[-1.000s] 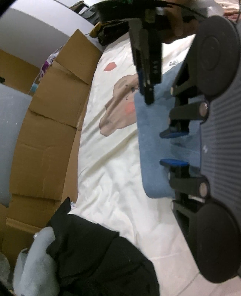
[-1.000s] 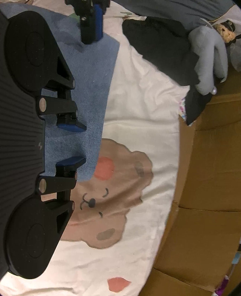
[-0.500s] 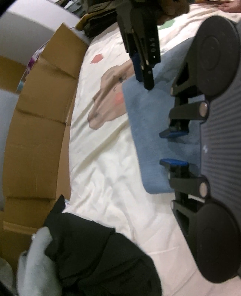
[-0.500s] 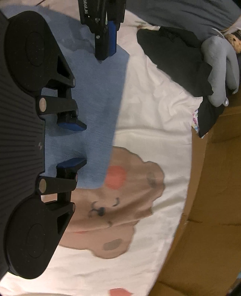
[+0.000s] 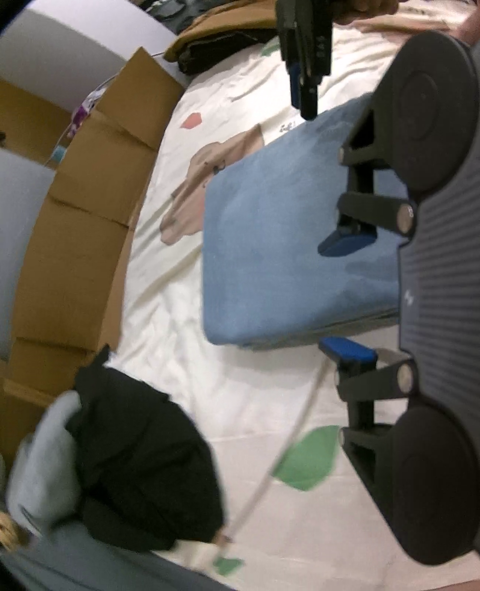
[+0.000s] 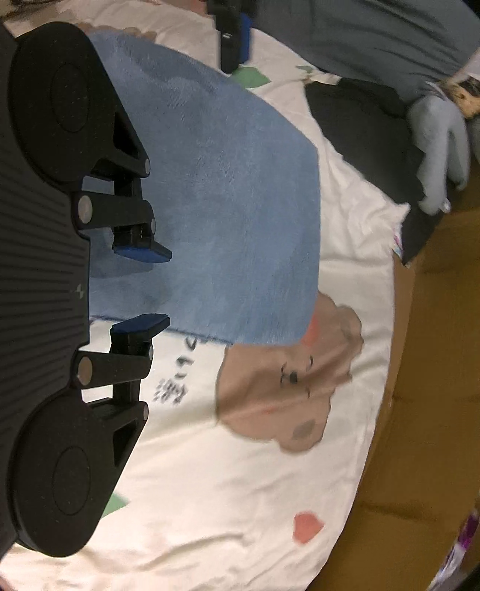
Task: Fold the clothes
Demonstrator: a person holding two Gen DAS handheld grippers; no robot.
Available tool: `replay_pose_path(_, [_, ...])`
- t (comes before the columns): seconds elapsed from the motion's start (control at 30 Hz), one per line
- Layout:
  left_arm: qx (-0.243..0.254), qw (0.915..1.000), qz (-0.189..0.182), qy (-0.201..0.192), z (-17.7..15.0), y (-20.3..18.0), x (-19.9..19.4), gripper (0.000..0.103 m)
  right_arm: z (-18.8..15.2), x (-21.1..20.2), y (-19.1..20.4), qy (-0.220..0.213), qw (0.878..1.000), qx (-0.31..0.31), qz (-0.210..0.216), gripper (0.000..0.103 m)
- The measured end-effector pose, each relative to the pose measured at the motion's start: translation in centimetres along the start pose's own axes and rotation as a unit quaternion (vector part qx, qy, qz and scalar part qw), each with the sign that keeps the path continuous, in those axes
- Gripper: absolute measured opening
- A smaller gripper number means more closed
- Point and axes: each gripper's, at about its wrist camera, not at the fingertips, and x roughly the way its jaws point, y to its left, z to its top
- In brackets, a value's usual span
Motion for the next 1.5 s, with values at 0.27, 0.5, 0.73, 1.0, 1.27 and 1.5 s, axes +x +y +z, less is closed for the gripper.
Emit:
replay_pose_path(0.27, [-0.053,0.9979,-0.03,0.022,-4.1,0.8,-0.6,0.058,-3.8,-4.1,-0.4,-0.02,0.994,0.098,0.035,0.042])
replay_pose_path(0.5, [-0.086,0.9931,-0.066,0.044,-7.2,1.3,-0.5,0.058,-8.4,-4.8,1.0,-0.002,0.987,0.151,0.06,0.053])
replay_pose_path(0.73, [-0.135,0.9843,-0.1,0.055,-9.2,2.1,0.4,0.056,-11.9,-3.3,0.9,0.014,0.966,0.244,0.079,0.056])
replay_pose_path(1.0, [-0.166,0.9762,-0.125,0.064,-9.2,2.7,0.7,0.027,-14.7,0.0,-0.5,0.015,0.909,0.383,0.164,0.064])
replay_pose_path(1.27, [-0.145,0.979,-0.123,0.074,-8.7,2.6,0.1,0.022,-15.4,1.9,0.6,0.031,0.89,0.389,0.235,0.024])
replay_pose_path(1.5, [-0.12,0.9837,-0.099,0.091,-8.7,2.1,-0.2,0.023,-15.6,1.5,0.9,0.037,0.894,0.384,0.227,0.023])
